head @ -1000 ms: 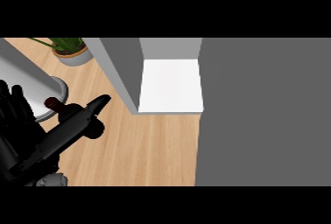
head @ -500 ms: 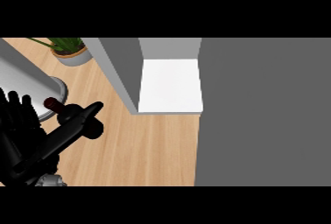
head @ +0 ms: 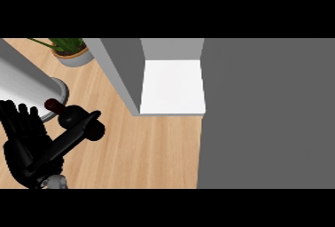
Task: Pick up the wine, place it into the cabinet and close the cabinet
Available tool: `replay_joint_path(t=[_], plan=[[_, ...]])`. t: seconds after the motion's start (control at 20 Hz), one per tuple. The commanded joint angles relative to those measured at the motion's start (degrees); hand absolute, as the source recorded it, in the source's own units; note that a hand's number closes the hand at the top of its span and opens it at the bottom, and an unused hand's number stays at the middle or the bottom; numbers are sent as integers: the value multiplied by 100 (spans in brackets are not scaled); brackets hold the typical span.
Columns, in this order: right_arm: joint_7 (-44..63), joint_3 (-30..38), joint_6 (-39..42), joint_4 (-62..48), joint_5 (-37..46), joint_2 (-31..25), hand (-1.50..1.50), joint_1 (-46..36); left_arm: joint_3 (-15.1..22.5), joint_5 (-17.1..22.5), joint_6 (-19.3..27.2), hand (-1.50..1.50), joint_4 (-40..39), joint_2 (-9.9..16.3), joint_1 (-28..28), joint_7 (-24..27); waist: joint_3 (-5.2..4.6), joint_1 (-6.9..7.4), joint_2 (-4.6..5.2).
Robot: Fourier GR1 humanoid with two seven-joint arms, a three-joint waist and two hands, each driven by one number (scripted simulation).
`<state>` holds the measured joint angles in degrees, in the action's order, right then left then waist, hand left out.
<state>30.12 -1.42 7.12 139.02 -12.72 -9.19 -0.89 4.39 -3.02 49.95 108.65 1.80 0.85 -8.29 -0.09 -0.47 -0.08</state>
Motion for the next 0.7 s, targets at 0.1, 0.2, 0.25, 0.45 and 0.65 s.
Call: replay_joint_path(t=[0.1, 0.2, 0.25, 0.45, 0.65], plan=[[716, 241, -15, 1329, -717, -162, -150, 316, -511, 511, -352, -150, -286, 48, 201, 609, 4, -22, -13], [543, 193, -232, 634, -484, 16, -150, -289, -779, 1056, -692, -150, -950, -170, 122, 1433, -1, 20, 6], [498, -185, -199, 1092, -169, 176, -150, 325, -716, 1240, -782, -150, -858, -172, 420, 1630, 0, -1, -7], [1010, 57, -351, 990, -367, -62, -150, -389, -547, 1351, -615, -150, -1316, -177, 113, 1929, 2, 14, 0], [787, 325, -241, 698, -590, -37, -150, -366, -1059, 1618, -1158, -150, -1651, -167, 182, 2210, 6, 30, 3]])
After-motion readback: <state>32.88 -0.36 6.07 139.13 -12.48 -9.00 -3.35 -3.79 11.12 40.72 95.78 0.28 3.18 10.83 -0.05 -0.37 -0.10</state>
